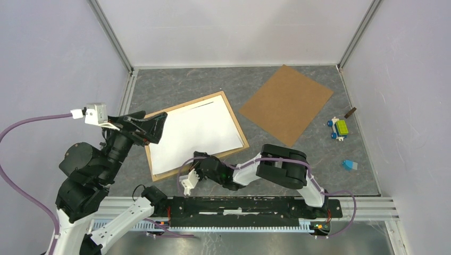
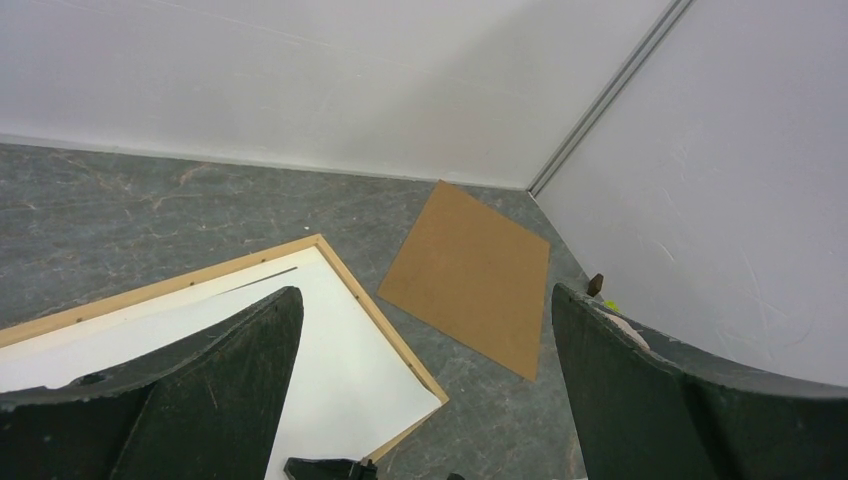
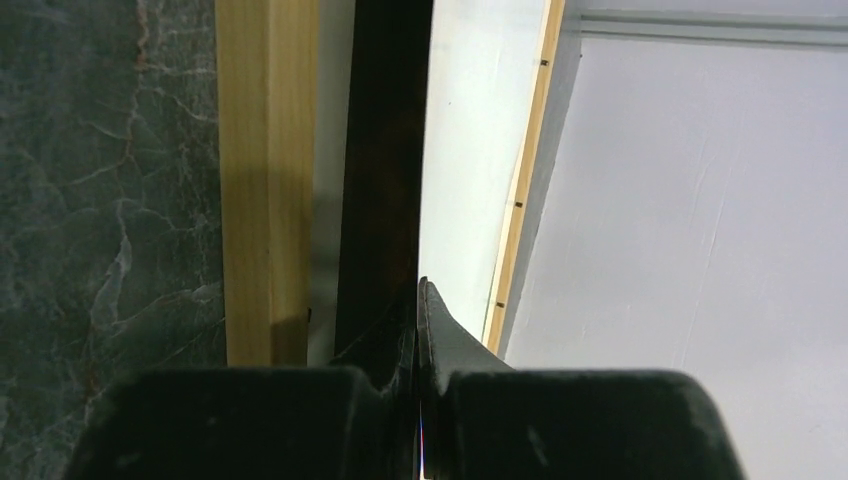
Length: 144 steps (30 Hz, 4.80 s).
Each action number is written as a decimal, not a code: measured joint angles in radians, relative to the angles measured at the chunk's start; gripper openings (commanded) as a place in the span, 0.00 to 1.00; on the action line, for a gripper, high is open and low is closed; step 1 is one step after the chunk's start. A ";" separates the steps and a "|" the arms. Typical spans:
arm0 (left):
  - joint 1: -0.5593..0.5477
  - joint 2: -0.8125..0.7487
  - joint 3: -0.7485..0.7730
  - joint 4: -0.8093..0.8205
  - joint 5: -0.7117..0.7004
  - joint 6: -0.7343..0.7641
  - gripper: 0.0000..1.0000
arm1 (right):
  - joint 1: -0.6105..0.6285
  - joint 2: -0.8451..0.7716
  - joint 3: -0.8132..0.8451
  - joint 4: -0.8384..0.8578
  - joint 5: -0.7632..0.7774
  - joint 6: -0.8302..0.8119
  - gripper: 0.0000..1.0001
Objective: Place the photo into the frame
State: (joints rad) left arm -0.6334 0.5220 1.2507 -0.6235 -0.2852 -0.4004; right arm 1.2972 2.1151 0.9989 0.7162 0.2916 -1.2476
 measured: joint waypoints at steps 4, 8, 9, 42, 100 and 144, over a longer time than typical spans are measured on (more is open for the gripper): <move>0.000 0.002 -0.012 0.005 0.005 0.000 1.00 | 0.010 0.009 0.000 -0.002 0.008 -0.072 0.01; 0.000 0.013 -0.014 0.006 0.008 0.000 1.00 | 0.029 0.040 0.018 -0.021 0.053 -0.170 0.02; 0.000 0.015 -0.014 0.006 0.009 0.000 1.00 | 0.033 0.046 0.027 -0.041 0.062 -0.185 0.02; 0.000 0.016 -0.040 0.017 0.050 -0.001 1.00 | -0.074 -0.036 0.057 -0.077 0.050 0.045 0.75; 0.000 0.013 -0.064 0.035 0.085 -0.001 1.00 | -0.105 -0.217 -0.127 -0.171 0.074 -0.005 0.23; 0.000 0.007 -0.065 0.035 0.083 -0.001 1.00 | -0.080 -0.062 -0.080 0.070 0.064 -0.238 0.63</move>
State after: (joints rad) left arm -0.6334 0.5293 1.1858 -0.5880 -0.2020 -0.4015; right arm 1.2175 2.0529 0.9188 0.7864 0.3553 -1.4857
